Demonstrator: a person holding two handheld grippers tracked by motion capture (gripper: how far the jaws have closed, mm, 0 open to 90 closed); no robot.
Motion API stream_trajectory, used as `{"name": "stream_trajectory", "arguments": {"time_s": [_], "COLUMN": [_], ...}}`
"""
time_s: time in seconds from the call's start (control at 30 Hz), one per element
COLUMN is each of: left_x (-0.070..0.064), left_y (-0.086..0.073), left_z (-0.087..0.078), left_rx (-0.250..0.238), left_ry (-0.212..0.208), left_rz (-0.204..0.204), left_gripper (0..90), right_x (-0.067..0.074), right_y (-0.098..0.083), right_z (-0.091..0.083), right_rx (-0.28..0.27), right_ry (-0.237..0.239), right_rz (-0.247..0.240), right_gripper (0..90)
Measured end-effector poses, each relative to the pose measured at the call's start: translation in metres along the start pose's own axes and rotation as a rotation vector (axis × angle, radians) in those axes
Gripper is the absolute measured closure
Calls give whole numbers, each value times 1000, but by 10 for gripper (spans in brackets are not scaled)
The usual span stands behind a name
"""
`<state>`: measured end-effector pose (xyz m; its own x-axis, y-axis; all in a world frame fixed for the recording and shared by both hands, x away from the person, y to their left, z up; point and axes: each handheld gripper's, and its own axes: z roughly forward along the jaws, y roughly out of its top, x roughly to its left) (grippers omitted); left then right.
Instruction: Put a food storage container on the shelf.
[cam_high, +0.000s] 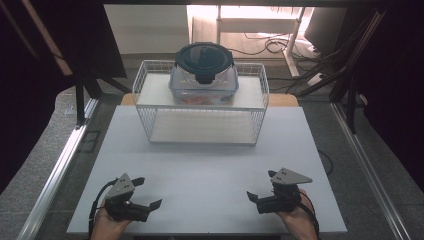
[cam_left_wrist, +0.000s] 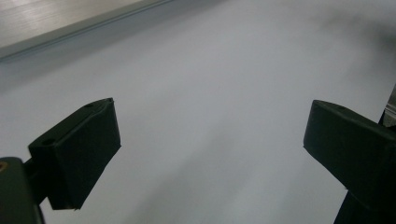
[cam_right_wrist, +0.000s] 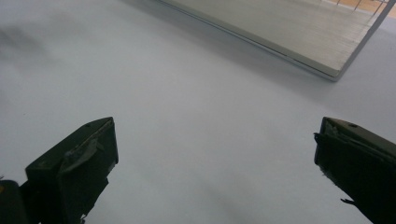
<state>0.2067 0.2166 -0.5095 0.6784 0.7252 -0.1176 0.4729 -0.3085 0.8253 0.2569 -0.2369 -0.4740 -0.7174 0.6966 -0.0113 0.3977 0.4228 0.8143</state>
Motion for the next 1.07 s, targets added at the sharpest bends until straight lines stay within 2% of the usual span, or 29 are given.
{"name": "stream_trajectory", "arguments": {"time_s": [0.27,0.53,0.77,0.97,1.07], "left_x": [1,2,1,1,1], "left_y": [-8,-12,-15,-18,-18], "left_z": [2,6,13,19,20], "left_rx": [23,53,106,162,166], "left_ry": [3,8,23,19,22], "left_rz": [-15,-17,-5,9,9], "left_gripper": [32,30,25,21,22], "right_x": [1,2,2,1,2], "right_y": [-7,-16,-23,-29,-29], "right_z": [0,3,11,19,20], "right_rx": [15,46,88,139,145], "right_ry": [-17,-14,-5,11,12], "right_rz": [-7,5,8,12,13], "right_gripper": [0,0,0,0,0]}}
